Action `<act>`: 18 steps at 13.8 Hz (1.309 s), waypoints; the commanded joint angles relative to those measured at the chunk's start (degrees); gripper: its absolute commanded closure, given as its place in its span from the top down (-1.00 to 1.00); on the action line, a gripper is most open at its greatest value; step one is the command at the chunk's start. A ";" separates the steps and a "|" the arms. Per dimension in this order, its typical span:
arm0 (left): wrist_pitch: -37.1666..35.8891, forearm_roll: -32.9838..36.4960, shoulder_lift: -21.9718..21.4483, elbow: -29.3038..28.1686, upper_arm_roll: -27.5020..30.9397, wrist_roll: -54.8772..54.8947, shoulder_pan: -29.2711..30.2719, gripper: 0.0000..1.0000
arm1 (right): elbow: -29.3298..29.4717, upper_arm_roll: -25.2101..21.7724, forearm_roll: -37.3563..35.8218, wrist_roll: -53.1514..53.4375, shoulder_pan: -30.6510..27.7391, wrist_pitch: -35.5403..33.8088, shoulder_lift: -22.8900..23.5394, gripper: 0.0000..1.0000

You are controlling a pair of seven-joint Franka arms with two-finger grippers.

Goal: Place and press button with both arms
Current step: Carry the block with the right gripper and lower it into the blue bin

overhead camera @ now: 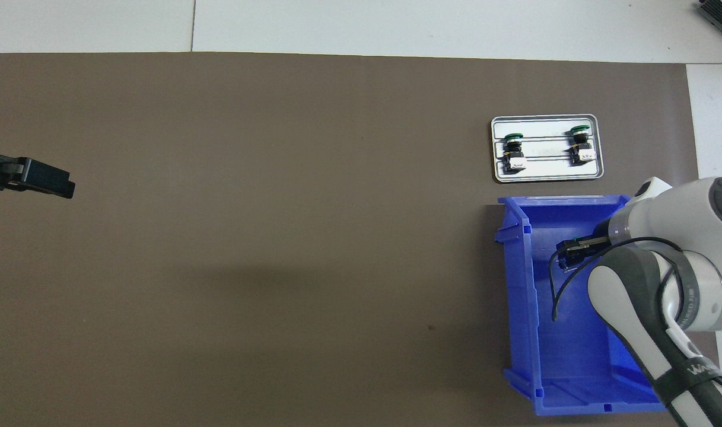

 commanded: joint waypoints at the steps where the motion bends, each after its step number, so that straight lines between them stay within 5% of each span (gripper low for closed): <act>1: -0.34 0.83 -1.17 -1.20 -0.38 0.17 0.66 1.00 | -3.62 0.85 1.38 0.55 -0.90 7.43 -1.96 -1.00; 5: -0.34 0.83 -1.09 -1.12 -0.38 0.17 0.66 1.00 | -6.87 0.85 1.38 1.16 -0.99 12.13 -2.92 -1.00; 6: -0.34 0.83 -1.09 -1.12 -0.38 0.17 0.66 1.00 | -8.19 0.94 1.38 1.95 -0.73 12.13 -3.53 -0.87; 7: -0.34 0.83 -1.09 -1.20 -0.38 0.17 0.66 1.00 | -8.81 0.94 1.38 4.30 -0.29 11.87 -3.97 0.35; 8: -0.34 0.83 -1.09 -1.20 -0.38 0.17 0.66 1.00 | -8.64 0.94 1.38 6.24 0.32 10.91 -3.98 0.99; 14: -0.34 0.83 -1.09 -1.20 -0.38 0.17 0.66 1.00 | 6.54 0.85 1.29 6.70 0.24 -3.85 -3.36 1.00; 18: -0.34 0.83 -1.17 -1.12 -0.38 0.17 0.66 1.00 | 14.10 0.76 1.29 8.27 -1.42 -7.10 -3.36 1.00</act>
